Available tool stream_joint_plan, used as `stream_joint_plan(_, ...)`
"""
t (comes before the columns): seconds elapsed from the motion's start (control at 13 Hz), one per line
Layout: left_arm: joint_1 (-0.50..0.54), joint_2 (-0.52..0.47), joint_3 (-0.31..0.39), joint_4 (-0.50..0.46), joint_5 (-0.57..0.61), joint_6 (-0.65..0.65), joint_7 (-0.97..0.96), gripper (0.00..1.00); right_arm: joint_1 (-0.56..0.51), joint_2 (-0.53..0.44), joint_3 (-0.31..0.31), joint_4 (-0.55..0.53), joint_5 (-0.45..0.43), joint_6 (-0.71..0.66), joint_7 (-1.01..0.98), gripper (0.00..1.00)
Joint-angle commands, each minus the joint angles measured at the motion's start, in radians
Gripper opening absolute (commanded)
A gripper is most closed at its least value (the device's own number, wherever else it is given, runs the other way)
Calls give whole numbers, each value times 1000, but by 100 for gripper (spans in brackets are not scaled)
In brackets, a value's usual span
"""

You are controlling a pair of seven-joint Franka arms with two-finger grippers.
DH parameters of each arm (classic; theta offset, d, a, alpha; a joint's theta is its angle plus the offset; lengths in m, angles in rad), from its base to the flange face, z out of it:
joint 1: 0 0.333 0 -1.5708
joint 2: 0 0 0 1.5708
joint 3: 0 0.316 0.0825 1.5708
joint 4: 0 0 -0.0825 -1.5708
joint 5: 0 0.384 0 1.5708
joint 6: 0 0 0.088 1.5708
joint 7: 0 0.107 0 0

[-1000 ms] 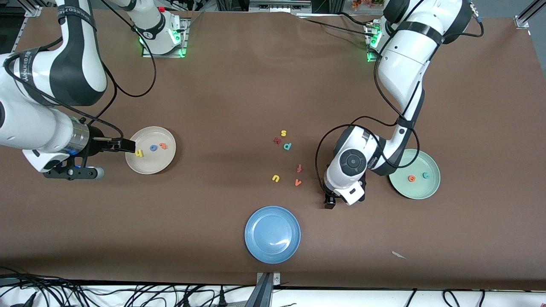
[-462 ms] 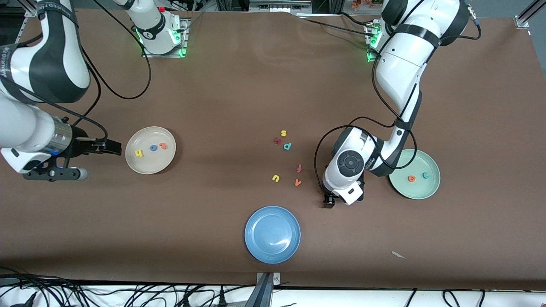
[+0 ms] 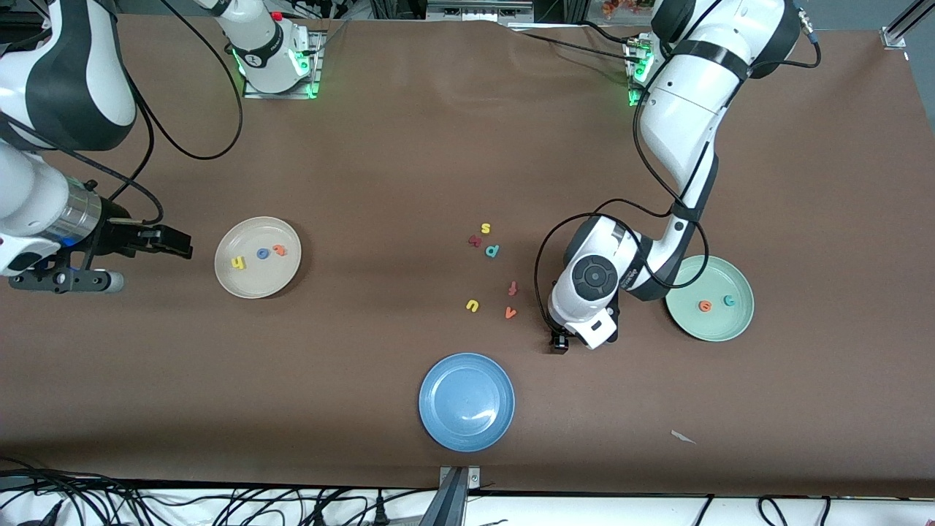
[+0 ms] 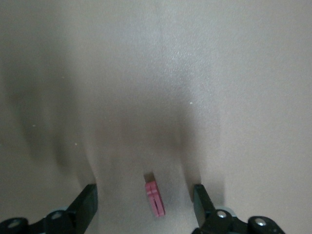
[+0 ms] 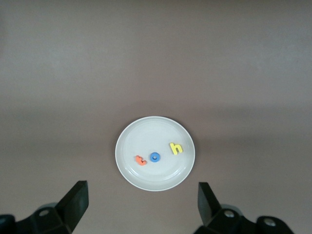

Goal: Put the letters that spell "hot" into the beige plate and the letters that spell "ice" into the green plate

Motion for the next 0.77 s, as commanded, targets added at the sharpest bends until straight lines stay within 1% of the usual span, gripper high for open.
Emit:
stream_joint_plan(0.0, -18, 17, 16, 32, -14, -5, -15, 83, -23, -61, 23, -87, -17, 28, 16, 99)
stream_joint_plan(0.23, -22, 17, 16, 32, -14, -5, -28, 67, -18, -59, 20, -81, -17, 25, 14, 99)
stream_joint_plan(0.38, -22, 17, 16, 31, -13, -5, -28, 52, -18, -55, 20, -81, -17, 27, 14, 100)
stream_joint_plan(0.46, -22, 19, 16, 31, -13, -5, -28, 46, -18, -53, 20, -79, -17, 27, 14, 100)
stream_joint_plan(0.69, -22, 23, 16, 28, -11, -5, -28, 38, -18, -50, 19, -79, -17, 37, 16, 100)
